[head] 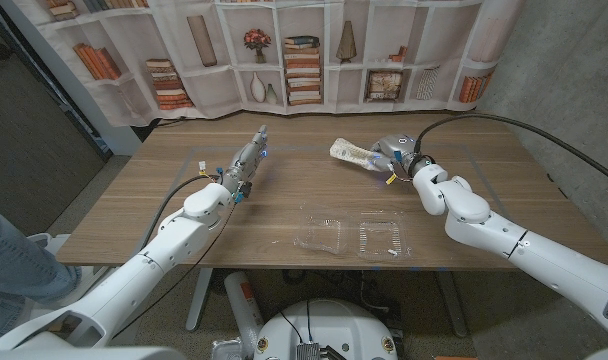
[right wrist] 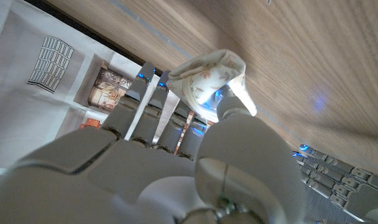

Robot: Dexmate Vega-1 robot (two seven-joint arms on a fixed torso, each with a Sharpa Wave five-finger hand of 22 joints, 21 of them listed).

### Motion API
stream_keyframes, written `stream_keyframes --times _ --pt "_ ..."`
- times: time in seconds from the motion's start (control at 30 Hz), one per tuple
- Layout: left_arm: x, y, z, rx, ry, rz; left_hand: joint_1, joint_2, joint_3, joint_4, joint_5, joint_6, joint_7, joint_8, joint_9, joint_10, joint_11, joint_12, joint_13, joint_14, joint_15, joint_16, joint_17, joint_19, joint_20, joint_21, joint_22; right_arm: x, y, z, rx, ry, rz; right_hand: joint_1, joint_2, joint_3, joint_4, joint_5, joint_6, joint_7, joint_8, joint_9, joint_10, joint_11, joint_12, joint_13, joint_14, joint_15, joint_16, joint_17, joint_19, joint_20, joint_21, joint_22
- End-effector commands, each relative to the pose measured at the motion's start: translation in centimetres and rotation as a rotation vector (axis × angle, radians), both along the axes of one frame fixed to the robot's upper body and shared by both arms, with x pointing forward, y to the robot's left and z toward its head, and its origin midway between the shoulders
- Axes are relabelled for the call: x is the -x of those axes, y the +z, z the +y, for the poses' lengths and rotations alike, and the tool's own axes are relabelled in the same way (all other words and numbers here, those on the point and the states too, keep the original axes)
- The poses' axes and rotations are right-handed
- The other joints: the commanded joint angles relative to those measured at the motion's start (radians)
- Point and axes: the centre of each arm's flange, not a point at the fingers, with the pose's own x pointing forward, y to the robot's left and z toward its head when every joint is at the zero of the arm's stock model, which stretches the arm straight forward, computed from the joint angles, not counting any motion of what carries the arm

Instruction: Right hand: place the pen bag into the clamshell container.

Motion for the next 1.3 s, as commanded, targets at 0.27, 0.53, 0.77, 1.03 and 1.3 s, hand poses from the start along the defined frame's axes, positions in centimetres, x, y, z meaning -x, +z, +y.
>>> stream_keyframes --times 0.27,0.53,0.77,1.03,1.3 --pt "0.4 0.7 0.1 -0.014 -0.001 -0.017 0.006 0.011 -0.008 0.001 -0.003 0.001 -0.003 -0.001 0.001 -0.002 -0.002 -0.003 0.005 -0.046 0.004 -0.002 0.004 -0.112 0.003 -0.002 0.006 2.3 0.3 -0.2 -0.039 0.070 -0.052 0.014 -0.002 0.009 -0.002 -0.002 0.018 0.002 -0.004 0.003 0.003 -0.001 -0.006 0.000 -0.001 -0.126 -0.006 0.003 0.002 -0.010 -0.002 0.003" --pt "0.7 0.7 0.2 -0.015 0.000 -0.021 0.006 0.012 -0.010 0.001 -0.004 0.001 -0.002 -0.001 0.001 -0.001 0.000 -0.002 0.005 -0.046 0.004 -0.002 0.004 -0.112 0.004 -0.002 0.006 3.2 0.1 -0.3 -0.048 0.103 -0.076 0.018 -0.003 0.011 -0.005 -0.002 0.017 0.001 -0.008 0.003 -0.001 -0.002 -0.011 0.000 -0.008 -0.126 -0.010 0.004 0.000 -0.013 -0.004 0.003" --pt "0.9 0.7 0.3 -0.012 0.000 -0.026 0.007 0.012 -0.011 0.001 -0.004 0.001 -0.003 -0.001 0.001 -0.002 -0.001 -0.003 0.005 -0.047 0.004 -0.002 0.004 -0.112 0.004 -0.003 0.006 3.9 0.0 -0.4 -0.047 0.122 -0.098 0.022 -0.001 0.013 -0.006 -0.002 0.018 0.001 -0.011 0.003 -0.002 -0.002 -0.015 0.001 -0.006 -0.129 -0.009 0.005 0.000 -0.014 -0.005 0.003" --pt "1.1 0.8 0.4 -0.012 0.000 -0.031 0.007 0.013 -0.012 0.001 -0.004 0.001 -0.002 -0.001 0.001 -0.001 -0.003 -0.002 0.005 -0.047 0.005 -0.002 0.004 -0.113 0.004 -0.003 0.006 4.7 -0.3 -0.3 -0.046 0.142 -0.119 0.026 0.001 0.014 -0.007 -0.003 0.028 0.002 -0.011 0.003 0.000 -0.001 -0.018 0.001 -0.003 -0.129 -0.009 0.006 0.002 -0.018 -0.005 0.003" --pt "1.2 1.0 0.4 -0.017 0.001 -0.033 0.008 0.014 -0.013 0.001 -0.005 0.001 -0.002 -0.001 0.001 -0.001 -0.002 -0.002 0.005 -0.046 0.005 -0.002 0.004 -0.113 0.003 -0.003 0.006 5.3 -0.4 -0.7 -0.057 0.144 -0.135 0.029 0.001 0.015 -0.007 -0.003 0.034 0.002 -0.012 0.004 0.004 0.000 -0.020 0.001 -0.003 -0.129 -0.009 0.006 0.004 -0.019 -0.006 0.003"
